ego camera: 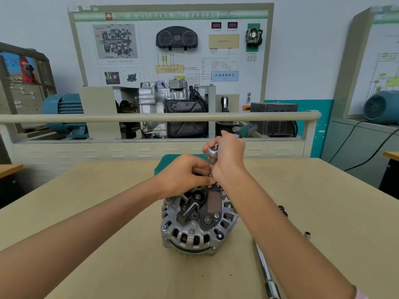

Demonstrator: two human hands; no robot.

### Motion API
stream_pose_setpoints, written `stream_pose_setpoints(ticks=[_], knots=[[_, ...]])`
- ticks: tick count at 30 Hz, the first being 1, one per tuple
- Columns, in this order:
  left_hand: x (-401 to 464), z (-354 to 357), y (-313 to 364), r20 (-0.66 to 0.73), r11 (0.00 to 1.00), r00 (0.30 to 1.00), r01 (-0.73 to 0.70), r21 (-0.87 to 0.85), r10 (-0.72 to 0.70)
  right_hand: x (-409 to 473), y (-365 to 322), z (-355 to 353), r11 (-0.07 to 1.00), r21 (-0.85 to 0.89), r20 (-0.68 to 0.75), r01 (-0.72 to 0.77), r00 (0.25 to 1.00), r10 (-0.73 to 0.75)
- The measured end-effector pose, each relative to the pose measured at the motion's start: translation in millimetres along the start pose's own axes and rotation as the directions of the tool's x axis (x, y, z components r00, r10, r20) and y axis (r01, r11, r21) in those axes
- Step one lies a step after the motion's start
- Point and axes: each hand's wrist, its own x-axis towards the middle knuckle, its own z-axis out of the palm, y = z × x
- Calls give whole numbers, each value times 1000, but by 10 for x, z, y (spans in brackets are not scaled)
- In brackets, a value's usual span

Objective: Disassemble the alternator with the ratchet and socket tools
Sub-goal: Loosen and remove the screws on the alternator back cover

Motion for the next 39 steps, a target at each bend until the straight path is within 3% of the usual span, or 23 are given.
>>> stream_pose_setpoints(ticks=[3,5,8,11,14,16,18,21,24,28,33,39], knots=[[5,-5,-16,-32,998,999,30,-54,-32,52,-52,-23,996,-60,64,-59,996,63],[5,17,-9,-90,999,995,33,-12,-34,16,-58,-20,973,-218,168,-78,979,116],[-3,59,5,-186,998,982,26,54,-16,-69,-66,-62,850,-527,371,6,901,223],[-26,87,28,-215,996,977,9,87,10,-116,-118,-118,830,-555,478,55,837,264],[-42,81,40,-222,993,974,-8,118,34,-183,-19,-97,912,-398,384,97,921,70],[-45,67,47,-203,987,978,-11,163,45,-275,116,-67,955,-191,188,225,964,-190],[-42,59,55,-187,987,981,-15,159,45,-361,208,-45,946,4,-42,324,945,-324],[-35,60,59,-176,986,984,-4,167,34,-375,246,-60,942,118,-135,315,945,-299],[-21,44,47,-107,979,992,-43,199,66,-265,137,-63,966,112,-76,231,972,-224],[-14,-39,-70,-41,963,998,-25,270,38,-48,-164,-129,961,247,-10,123,992,-124],[-68,-93,-107,-51,965,998,-22,263,37,111,-387,-257,923,42,-29,383,924,-382],[-74,-40,-132,-110,956,990,-55,289,90,148,-130,-392,875,-179,-6,450,889,-458]])
